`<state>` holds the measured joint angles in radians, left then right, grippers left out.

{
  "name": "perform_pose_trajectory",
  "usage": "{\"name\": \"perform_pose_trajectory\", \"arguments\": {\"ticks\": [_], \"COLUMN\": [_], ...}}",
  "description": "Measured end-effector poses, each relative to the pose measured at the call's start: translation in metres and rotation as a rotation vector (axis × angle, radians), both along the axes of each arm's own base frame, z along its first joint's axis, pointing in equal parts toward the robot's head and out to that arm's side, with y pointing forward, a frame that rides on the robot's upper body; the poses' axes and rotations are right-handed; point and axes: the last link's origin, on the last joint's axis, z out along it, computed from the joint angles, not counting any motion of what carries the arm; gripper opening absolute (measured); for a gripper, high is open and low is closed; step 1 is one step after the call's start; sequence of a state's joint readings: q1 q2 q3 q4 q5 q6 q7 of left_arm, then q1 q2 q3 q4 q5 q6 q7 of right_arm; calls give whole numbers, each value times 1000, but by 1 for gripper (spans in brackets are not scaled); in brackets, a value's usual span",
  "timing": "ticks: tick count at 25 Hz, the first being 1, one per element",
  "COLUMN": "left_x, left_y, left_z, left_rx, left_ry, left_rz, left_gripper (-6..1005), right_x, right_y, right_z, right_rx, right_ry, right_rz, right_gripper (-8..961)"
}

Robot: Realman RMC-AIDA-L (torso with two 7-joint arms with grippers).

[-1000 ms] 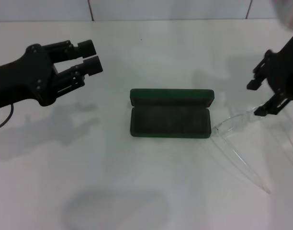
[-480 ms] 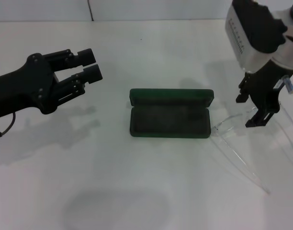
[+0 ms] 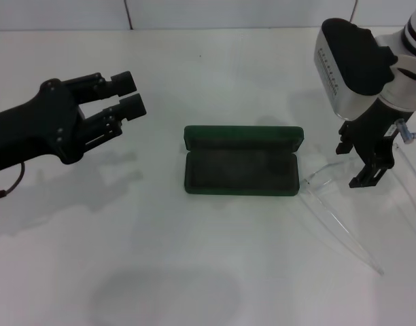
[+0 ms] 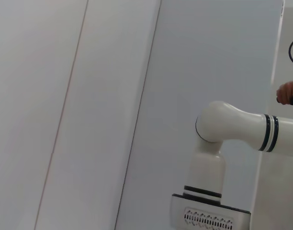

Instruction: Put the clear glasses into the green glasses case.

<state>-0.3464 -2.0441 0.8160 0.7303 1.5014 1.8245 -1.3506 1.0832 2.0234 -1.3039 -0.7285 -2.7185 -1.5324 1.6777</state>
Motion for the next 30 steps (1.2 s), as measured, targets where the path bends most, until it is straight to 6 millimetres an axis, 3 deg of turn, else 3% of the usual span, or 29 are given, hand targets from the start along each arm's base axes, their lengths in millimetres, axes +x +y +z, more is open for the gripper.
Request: {"name": "perform_pose_trajectory", "arguments": {"ticks": [14,19,25,30], "left_x": [-5,-5,-6,-8], "left_y": [-2,-3,-3,-5], "left_z": [0,0,-1,0], "left_rx": [3,1,0,6], "left_ry": [-4,-3,-3,-9], "left_rz": [13,14,18,26], "left_gripper": [389,386,384,381], "right_x": [7,5,7,8], "right_y": [5,6,-3,-12], "right_z": [-11,-11,-8,3], "right_rx": [41,54,22,17], "right_ry": [16,17,5,26], "right_rz": [-13,-20,-65,-79], "right_gripper": [576,335,154,125]}}
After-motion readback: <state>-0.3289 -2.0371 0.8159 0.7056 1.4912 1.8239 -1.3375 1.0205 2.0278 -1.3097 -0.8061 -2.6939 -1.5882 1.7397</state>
